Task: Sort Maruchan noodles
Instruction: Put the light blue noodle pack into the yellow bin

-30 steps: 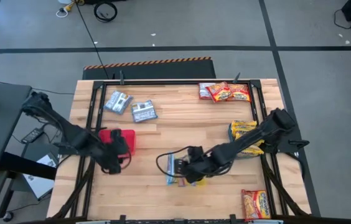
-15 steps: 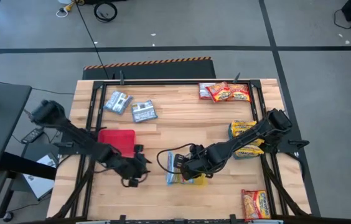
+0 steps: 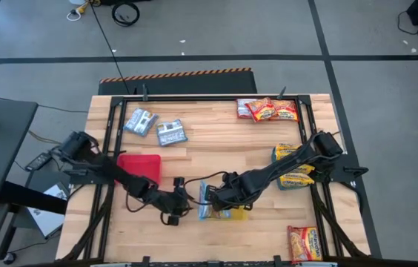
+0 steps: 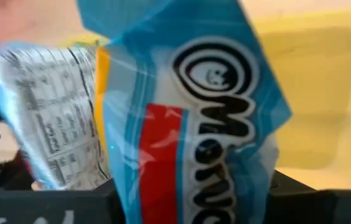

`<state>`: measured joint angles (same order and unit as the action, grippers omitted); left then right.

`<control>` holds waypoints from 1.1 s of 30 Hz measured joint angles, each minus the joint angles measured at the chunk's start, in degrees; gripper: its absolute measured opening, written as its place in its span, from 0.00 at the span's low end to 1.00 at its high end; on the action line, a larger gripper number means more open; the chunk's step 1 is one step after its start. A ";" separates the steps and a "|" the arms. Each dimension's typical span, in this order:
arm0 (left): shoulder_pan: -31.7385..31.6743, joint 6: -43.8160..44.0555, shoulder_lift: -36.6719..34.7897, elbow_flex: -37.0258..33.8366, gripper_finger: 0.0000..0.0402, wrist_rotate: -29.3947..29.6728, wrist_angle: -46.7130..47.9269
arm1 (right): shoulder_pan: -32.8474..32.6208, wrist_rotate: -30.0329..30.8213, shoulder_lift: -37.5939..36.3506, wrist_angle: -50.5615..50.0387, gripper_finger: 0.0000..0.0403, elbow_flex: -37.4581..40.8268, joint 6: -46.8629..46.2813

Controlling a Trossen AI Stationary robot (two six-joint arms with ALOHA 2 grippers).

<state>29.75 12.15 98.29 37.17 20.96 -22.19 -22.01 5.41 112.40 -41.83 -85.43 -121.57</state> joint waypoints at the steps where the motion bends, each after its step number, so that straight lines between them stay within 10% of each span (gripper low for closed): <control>1: -0.15 -0.46 0.79 0.14 0.45 -0.80 -1.99 | 0.09 -0.79 0.22 -0.31 0.34 -0.02 -0.10; 12: -2.11 -2.96 8.70 6.62 0.45 -2.24 -3.97 | 3.23 -0.02 2.56 0.14 0.37 0.09 0.89; 24: -2.59 -2.35 8.56 7.10 0.45 -3.05 2.27 | 2.33 1.60 0.52 2.23 0.65 0.00 9.46; 33: -2.78 -2.37 8.17 7.13 0.45 -3.24 2.98 | 0.06 6.07 -5.40 -0.20 0.62 0.00 21.22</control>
<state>26.97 9.78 106.45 44.29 17.72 -19.20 -21.96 11.48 107.00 -42.04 -85.43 -100.35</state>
